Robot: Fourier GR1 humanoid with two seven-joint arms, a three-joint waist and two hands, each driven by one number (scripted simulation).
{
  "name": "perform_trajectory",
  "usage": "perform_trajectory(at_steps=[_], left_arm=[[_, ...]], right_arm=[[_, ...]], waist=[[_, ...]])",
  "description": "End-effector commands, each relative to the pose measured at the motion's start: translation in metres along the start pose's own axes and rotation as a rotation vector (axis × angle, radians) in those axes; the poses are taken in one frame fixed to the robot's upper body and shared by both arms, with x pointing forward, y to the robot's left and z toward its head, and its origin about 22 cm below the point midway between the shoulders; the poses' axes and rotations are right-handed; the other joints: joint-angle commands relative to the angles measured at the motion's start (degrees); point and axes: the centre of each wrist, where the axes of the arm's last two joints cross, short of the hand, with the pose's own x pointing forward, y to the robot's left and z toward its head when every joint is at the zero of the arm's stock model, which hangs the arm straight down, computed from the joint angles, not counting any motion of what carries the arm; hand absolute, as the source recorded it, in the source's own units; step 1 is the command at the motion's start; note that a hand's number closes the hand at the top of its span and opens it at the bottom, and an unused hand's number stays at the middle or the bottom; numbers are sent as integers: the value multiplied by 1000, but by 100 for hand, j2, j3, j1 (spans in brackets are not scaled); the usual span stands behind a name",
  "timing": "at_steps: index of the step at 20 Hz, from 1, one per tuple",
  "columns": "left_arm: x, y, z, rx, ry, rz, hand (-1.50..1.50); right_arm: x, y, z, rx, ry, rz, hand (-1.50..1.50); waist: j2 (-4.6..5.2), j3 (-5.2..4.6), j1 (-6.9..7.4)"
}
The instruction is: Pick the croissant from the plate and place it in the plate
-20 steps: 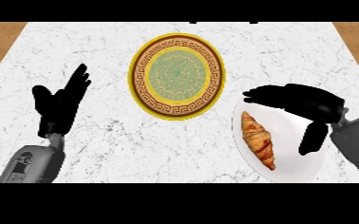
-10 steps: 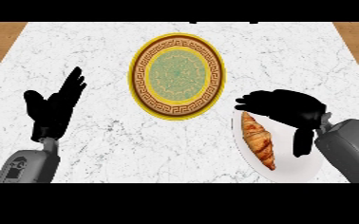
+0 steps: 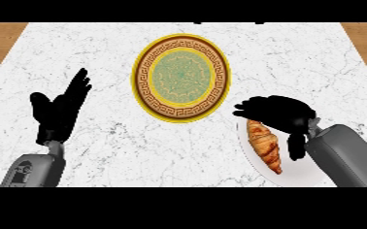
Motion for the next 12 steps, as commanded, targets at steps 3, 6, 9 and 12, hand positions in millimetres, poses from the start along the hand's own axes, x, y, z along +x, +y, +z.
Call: perform_trajectory(at_steps=[3,6,9,12], left_arm=[[4,1,2,6,-6,10,0],[-9,6,1,7,-7,12,0],[13,-2,-3,7,7,-9,0],[-2,11,6,15,10,14,0]], right_arm=[[10,13,-23,-6,19,22,-150],[-2,10,-24,5,27,42,-150],[18,36,-42,48,27,87,-150],[10,25,-14,122,4,107,150]], waist=[[0,1,5],[3,0,7],[1,2,13],[-8,-1,-9]])
